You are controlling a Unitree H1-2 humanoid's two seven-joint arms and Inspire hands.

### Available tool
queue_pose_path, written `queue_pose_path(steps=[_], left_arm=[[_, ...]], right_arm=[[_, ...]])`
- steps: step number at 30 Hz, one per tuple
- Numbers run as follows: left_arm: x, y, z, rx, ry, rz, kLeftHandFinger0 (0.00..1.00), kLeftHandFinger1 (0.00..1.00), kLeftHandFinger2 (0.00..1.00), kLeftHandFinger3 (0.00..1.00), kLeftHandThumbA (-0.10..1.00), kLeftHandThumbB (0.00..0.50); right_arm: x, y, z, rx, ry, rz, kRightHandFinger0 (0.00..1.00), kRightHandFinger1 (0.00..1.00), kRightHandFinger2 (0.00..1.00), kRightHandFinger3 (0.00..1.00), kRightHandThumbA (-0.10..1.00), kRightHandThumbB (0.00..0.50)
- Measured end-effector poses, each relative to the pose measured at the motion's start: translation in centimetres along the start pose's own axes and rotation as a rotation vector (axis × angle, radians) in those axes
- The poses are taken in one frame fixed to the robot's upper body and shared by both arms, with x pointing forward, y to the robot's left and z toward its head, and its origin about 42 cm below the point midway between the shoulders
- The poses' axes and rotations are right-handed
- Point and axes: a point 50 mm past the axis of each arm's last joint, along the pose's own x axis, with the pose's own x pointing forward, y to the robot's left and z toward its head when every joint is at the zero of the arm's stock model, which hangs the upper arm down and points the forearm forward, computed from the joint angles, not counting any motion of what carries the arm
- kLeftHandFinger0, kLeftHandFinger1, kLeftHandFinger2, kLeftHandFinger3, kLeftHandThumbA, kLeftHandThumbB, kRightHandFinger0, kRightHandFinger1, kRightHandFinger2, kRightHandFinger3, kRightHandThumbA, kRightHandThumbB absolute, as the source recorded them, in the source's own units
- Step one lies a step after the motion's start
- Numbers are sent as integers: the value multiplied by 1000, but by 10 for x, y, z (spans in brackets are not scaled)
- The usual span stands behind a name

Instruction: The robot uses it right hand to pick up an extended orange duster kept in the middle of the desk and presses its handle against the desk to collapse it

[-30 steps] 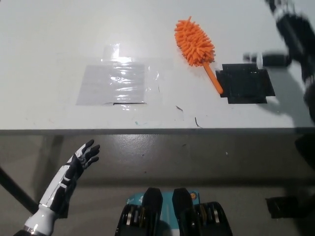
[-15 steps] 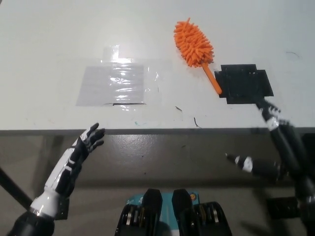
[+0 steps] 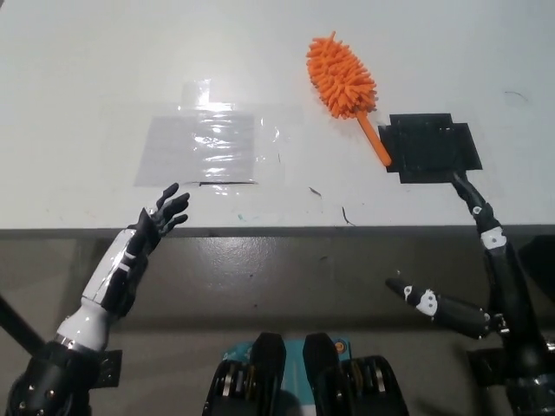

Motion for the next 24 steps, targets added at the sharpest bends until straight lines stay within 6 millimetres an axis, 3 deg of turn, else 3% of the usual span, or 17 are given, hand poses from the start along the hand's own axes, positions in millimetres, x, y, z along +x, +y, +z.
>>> queue_pose_path(steps=[6, 11, 12, 15, 18, 20, 24], left_arm=[[1, 1, 1, 3, -7, -1, 1000, 1000, 1000, 1000, 1000, 284], [1, 2, 2, 9, -10, -3, 1000, 1000, 1000, 1000, 1000, 274], [1, 2, 3, 10, -10, -3, 1000, 1000, 1000, 1000, 1000, 269], [1, 3, 3, 12, -10, -6, 1000, 1000, 1000, 1000, 1000, 259], [-1, 2, 2, 13, -6, -8, 1000, 1000, 1000, 1000, 1000, 259], [-3, 2, 2, 14, -2, -9, 1000, 1000, 1000, 1000, 1000, 251], [-8, 2, 0, 15, 11, -13, 1000, 1000, 1000, 1000, 1000, 248]], right_arm=[[1, 1, -32, 99, 68, -29, 1000, 1000, 1000, 1000, 1000, 21], [5, 4, -40, 148, 86, -32, 1000, 1000, 1000, 1000, 1000, 59], [5, 3, -41, 152, 89, -31, 1000, 1000, 1000, 1000, 1000, 109], [5, 4, -43, 161, 100, -23, 1000, 1000, 1000, 1000, 1000, 146], [3, 4, -44, 168, 114, -12, 1000, 1000, 1000, 1000, 1000, 150], [2, 5, -44, 172, 122, -5, 1000, 1000, 1000, 1000, 1000, 180], [0, 6, -45, 172, 141, 18, 1000, 1000, 1000, 1000, 1000, 176]])
